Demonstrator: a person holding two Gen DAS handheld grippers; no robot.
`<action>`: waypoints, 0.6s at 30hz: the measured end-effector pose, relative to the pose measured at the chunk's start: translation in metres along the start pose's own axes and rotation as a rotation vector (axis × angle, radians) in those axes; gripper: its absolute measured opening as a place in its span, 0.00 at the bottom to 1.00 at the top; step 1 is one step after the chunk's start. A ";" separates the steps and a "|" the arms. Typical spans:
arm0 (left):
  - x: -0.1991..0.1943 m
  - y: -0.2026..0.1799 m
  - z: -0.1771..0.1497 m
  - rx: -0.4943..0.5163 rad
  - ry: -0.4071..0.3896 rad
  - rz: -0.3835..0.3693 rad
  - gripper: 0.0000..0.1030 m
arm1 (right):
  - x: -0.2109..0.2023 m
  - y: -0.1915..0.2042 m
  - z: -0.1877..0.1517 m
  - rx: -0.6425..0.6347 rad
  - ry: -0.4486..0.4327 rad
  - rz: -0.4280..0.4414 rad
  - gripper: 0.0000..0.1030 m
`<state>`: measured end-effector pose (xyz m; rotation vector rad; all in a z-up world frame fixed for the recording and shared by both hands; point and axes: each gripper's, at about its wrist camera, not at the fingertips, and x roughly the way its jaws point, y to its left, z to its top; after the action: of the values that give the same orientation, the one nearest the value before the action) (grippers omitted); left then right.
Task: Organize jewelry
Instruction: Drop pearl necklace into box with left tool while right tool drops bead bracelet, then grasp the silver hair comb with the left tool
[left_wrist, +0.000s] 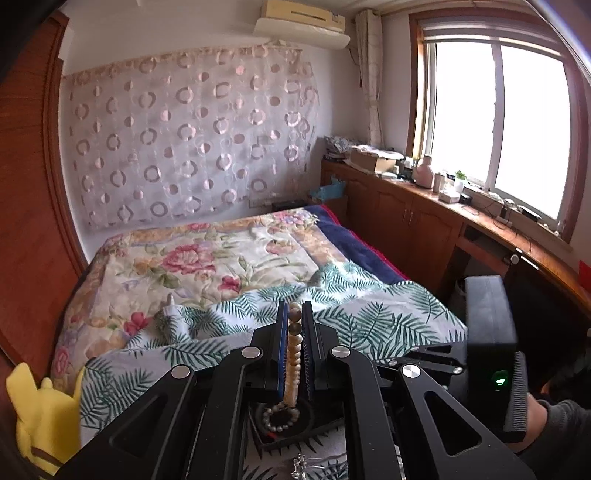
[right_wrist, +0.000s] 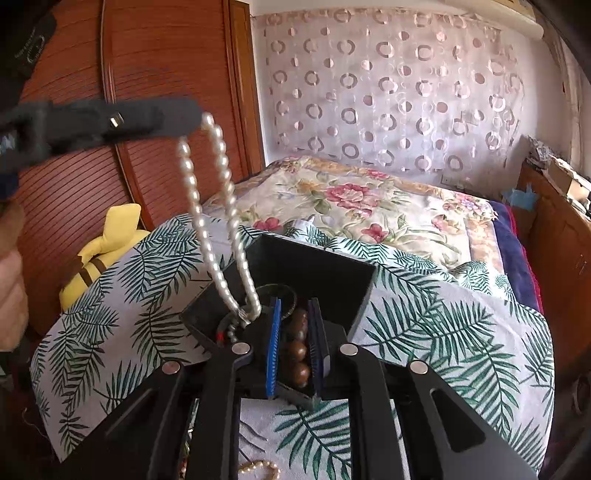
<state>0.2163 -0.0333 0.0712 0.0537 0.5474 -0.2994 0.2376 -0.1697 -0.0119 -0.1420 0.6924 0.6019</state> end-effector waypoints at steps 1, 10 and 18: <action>0.004 0.000 -0.002 0.000 0.008 0.003 0.06 | -0.003 0.000 -0.002 0.000 -0.004 0.002 0.17; 0.022 0.009 -0.036 -0.020 0.056 0.011 0.29 | -0.028 -0.007 -0.027 0.019 -0.018 -0.002 0.17; 0.011 0.014 -0.086 -0.022 0.094 0.024 0.47 | -0.058 -0.001 -0.066 0.073 -0.029 -0.007 0.33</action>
<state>0.1858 -0.0119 -0.0079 0.0530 0.6432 -0.2682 0.1661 -0.2193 -0.0255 -0.0673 0.6848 0.5705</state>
